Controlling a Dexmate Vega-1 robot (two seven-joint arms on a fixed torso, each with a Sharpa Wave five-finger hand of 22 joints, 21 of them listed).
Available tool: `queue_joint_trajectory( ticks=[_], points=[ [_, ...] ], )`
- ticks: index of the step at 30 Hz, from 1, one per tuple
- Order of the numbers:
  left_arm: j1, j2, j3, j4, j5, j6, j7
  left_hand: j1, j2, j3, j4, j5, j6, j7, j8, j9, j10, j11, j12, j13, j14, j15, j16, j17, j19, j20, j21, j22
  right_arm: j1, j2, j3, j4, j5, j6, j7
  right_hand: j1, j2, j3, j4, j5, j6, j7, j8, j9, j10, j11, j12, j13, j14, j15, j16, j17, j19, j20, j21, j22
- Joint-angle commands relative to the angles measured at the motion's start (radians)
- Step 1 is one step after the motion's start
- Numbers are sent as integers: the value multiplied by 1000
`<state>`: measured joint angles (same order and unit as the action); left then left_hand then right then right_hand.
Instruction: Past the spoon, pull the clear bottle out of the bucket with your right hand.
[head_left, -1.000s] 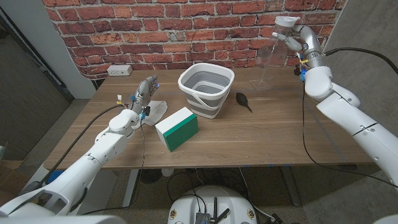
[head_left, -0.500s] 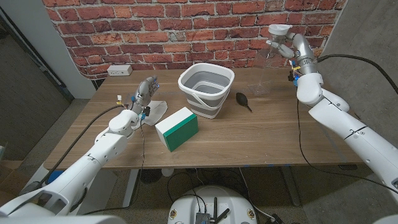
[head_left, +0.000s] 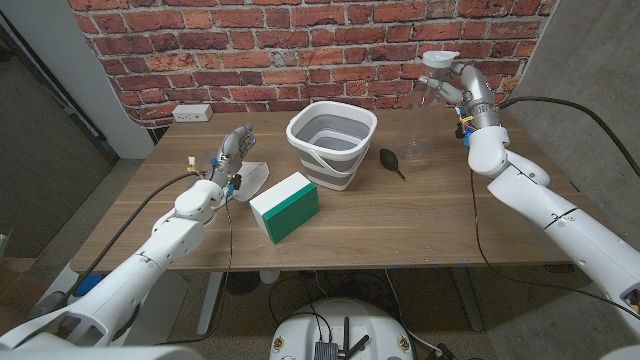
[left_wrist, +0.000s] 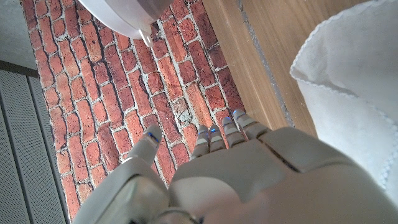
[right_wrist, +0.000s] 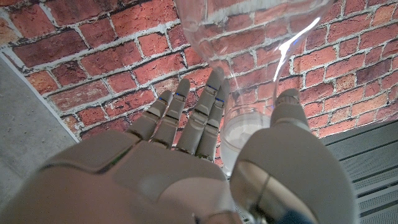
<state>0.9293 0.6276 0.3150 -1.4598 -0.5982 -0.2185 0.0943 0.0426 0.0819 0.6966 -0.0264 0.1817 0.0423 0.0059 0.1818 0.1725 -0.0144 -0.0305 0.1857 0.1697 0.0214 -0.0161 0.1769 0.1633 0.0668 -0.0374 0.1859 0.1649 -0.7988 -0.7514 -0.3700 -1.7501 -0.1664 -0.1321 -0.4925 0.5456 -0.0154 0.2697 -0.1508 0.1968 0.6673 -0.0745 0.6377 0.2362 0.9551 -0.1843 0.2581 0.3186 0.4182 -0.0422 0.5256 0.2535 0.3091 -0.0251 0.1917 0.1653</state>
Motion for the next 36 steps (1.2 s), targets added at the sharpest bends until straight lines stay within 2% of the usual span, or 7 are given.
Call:
queue_joint_trajectory(
  ticks=[1, 11, 20, 36],
  points=[
    [38, 4, -10, -33, -3, 3, 24, -2, 57, 6, -5, -3, 11, 2, 2, 3, 8, -7, 4, 5, 10, -1, -2, 3, 10, -32, 1, 2, -1, -1, -6, 46, 49, 98, 50, 57, 51, -1, 1, 5, -6, 2, 3, 2, 11, -32, -5, 6, -8, -148, 1, 2, 8, -2, -2, 2],
    [61, 3, -13, -50, -4, 2, 38, -3, 57, 7, -6, -3, 11, 2, 2, 3, 7, -7, 3, 5, 10, -1, -2, 3, 10, -32, 1, 2, -7, -6, -7, 87, 83, 177, 88, 58, 52, -3, 1, 5, -21, 5, -2, 1, -3, -32, -11, 9, -19, -148, -2, 4, 6, -2, -3, 2],
    [65, 1, -14, -60, 5, -2, 50, -4, 57, 7, -6, -3, 11, 0, 2, 3, 8, -7, 4, 5, 11, -1, -2, 3, 11, -31, 1, 2, -2, 10, -19, 155, 92, 265, 93, 64, 55, -3, -1, 5, -33, 6, -6, 0, -21, -31, -17, 12, -26, -150, -4, 5, 7, -2, -2, 2],
    [38, -3, -6, -44, 6, 15, 42, -4, 57, 8, -8, -3, 18, 1, 3, 3, 14, -7, 5, 5, 16, -4, -1, 3, 14, -31, 2, 2, 11, 9, -30, 192, 93, 294, 124, 75, 56, -5, -3, 7, -59, -1, -14, -3, -48, -31, -26, 19, -45, -150, -12, 7, 7, -8, -3, 3]
  ],
)
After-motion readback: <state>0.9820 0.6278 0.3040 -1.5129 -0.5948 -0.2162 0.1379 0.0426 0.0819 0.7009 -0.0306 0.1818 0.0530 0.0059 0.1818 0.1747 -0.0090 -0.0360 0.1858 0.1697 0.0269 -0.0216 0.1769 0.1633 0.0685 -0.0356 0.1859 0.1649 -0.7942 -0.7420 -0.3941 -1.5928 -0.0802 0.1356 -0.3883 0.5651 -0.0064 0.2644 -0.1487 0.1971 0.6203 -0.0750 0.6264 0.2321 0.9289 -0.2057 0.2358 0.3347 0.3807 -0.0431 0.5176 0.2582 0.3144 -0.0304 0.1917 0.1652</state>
